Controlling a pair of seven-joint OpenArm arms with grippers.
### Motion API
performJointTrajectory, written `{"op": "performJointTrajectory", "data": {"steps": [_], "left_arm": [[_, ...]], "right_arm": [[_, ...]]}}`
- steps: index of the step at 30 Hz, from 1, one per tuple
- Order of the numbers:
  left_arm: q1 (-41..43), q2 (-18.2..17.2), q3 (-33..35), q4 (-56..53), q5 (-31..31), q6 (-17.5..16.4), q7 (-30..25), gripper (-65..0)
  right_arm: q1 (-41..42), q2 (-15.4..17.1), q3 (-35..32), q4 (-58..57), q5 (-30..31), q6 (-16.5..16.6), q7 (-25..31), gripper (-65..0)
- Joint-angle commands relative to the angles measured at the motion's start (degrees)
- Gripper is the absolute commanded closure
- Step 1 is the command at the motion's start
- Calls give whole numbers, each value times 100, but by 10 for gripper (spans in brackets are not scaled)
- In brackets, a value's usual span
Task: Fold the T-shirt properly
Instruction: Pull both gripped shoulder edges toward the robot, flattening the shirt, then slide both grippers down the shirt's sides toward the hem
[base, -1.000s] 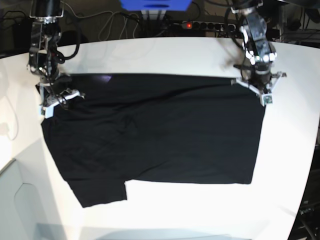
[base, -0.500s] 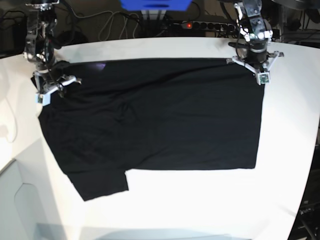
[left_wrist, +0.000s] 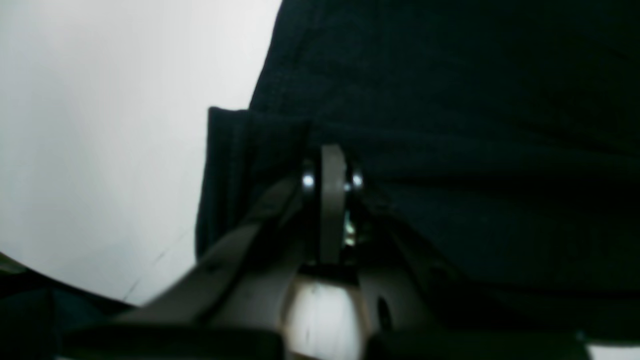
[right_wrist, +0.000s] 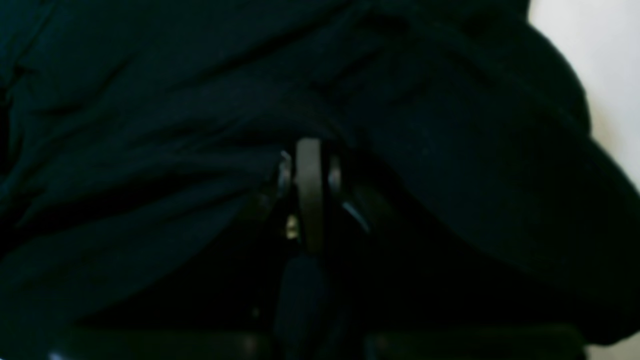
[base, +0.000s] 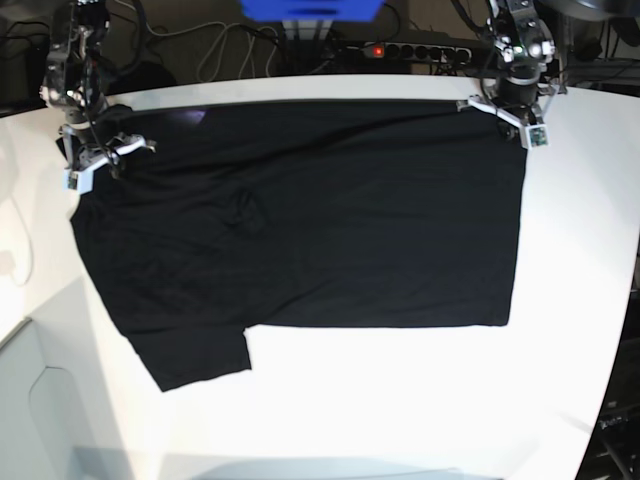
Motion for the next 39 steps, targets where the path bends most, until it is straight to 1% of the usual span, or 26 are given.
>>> {"op": "performJointTrajectory", "data": {"steps": [1,8,13,17,20,29,32,35,36,39], "left_arm": [[196,33,0,-80,136,8,613,-12],[328,59,0,113,136,8,604,-12],[328,68,-8,262,136,8,604,-12],[257,68,-35,429,136,8,604,-12],[108,68,-44,737,136,8,657,-12],[99,85,-44,1484,136,16,604,-12],[11,217,-52,1651,136,16,604,-12],[-94,235,-52,1722,136,16,604,-16],[-138,235,-52,1722,136,16,604,-17],[-208,244,-52,1722,136,16,604,-18]], "right_arm": [[-173,39,8,-70,-232,-151,-524,0],[-252,39,8,-70,-232,-151,-524,0],[-191,-5,280,-53,-223,-151,-524,0],[-41,-22,483,299,-232,-151,-577,0],[56,-13,483,589,-232,-151,-586,0],[170,-40,491,1257,-232,-151,-542,0],[442,-40,491,1477,-232,-151,-559,0],[812,13,491,1477,-241,-151,-577,0],[935,83,491,1468,-249,-151,-586,-2],[1401,303,474,1319,-249,-151,-586,-77]]}}
